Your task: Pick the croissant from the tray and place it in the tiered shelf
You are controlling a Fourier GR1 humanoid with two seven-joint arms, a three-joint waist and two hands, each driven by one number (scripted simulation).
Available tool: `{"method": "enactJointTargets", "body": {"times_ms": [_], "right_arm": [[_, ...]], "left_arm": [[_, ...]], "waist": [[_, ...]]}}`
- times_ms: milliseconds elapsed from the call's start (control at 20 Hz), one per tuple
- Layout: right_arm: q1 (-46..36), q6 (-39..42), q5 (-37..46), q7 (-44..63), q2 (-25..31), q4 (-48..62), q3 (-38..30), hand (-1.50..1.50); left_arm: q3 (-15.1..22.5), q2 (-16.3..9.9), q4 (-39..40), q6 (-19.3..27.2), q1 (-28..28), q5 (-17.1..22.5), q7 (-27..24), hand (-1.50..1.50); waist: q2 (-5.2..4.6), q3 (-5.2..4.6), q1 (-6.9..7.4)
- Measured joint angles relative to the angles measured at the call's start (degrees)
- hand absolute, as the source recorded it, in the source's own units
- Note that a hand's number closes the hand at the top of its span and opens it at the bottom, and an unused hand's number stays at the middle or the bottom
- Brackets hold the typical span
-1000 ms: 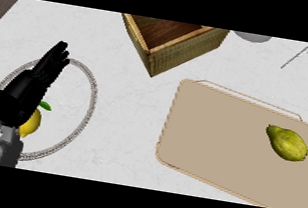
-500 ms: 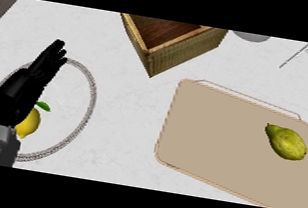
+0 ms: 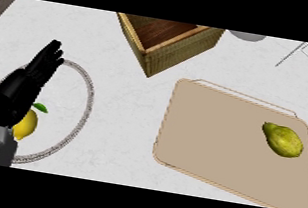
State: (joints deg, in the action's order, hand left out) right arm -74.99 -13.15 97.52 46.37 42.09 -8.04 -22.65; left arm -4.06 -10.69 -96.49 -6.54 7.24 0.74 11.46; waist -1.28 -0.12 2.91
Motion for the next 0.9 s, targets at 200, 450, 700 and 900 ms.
{"method": "enactJointTargets", "body": {"times_ms": [200, 450, 700, 900], "right_arm": [[-1.2, 13.2, 2.9, -1.1, 1.8, 4.0, 3.0, -1.5], [-3.6, 16.5, 2.9, 4.9, 2.5, 0.6, 3.4, -1.5], [-5.7, 11.3, 1.9, 7.0, 1.8, -4.4, 2.7, -1.5], [-7.8, 6.1, 1.2, 8.3, 1.9, -8.3, 2.0, -1.5]], "left_arm": [[0.1, 0.2, 0.0, 0.1, -0.5, -0.1, -0.1, 0.0], [0.1, 0.3, 0.2, -0.2, -1.8, -0.4, -1.4, 0.0], [-0.4, 0.1, 0.8, -0.4, -1.3, -0.1, -1.6, 0.0], [-0.7, -0.1, 0.7, -0.4, -0.6, 0.0, -0.7, 0.0]], "waist": [[0.25, 0.02, -0.23], [0.4, 0.11, -0.34], [0.45, 0.14, -0.4], [0.44, 0.16, -0.34]]}}
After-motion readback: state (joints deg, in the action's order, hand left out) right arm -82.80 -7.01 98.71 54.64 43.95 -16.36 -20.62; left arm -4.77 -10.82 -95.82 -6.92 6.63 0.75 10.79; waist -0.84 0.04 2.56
